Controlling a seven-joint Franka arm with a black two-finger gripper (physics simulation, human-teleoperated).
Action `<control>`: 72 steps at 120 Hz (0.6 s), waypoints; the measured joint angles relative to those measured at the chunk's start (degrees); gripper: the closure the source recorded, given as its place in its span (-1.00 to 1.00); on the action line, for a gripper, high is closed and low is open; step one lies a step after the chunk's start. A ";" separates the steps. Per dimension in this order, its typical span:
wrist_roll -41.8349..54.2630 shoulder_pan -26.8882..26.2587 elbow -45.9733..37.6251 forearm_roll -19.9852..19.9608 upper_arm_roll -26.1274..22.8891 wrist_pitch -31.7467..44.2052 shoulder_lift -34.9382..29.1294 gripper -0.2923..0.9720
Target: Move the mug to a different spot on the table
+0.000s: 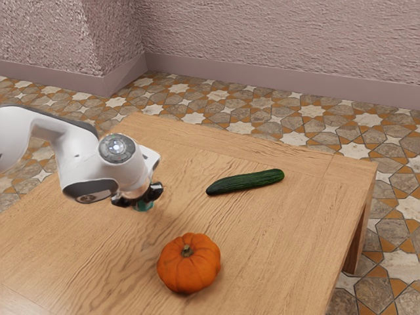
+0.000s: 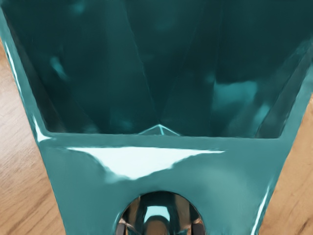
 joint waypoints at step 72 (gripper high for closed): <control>-4.46 0.60 0.38 2.10 -0.33 2.57 2.86 0.52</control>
